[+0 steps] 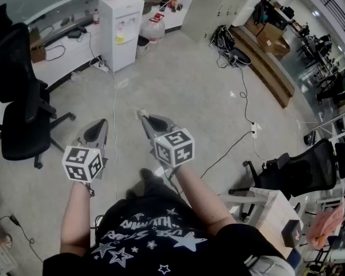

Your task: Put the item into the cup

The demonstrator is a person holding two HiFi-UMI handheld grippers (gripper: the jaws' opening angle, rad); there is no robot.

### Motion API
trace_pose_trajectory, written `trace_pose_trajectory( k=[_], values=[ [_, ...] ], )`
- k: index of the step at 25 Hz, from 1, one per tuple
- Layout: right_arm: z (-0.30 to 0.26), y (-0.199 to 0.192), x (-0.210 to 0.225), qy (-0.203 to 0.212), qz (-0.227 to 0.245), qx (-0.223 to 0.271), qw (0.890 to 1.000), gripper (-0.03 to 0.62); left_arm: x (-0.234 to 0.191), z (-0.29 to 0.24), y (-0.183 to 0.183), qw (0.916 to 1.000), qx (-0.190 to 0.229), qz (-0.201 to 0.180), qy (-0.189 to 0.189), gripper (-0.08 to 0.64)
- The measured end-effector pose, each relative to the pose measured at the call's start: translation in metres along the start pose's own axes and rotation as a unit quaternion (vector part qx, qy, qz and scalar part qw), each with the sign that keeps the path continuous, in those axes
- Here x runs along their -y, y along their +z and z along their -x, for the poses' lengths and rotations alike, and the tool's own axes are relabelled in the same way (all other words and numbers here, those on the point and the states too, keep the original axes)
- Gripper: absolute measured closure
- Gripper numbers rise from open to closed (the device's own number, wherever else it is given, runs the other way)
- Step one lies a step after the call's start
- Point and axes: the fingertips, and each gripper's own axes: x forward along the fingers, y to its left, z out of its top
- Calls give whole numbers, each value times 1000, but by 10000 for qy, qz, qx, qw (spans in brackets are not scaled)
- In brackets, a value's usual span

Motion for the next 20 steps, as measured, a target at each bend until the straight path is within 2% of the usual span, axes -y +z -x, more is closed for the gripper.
trace_pose_trajectory(
  k=[15, 20],
  values=[
    [0, -17, -9, -96, 47, -142, 9998, 592, -1, 8, -18, 9998, -194, 69, -65, 557],
    [2, -17, -9, -78, -347, 6, 9994, 592, -7, 9, -21, 9996, -186, 175, -71, 557]
  ],
)
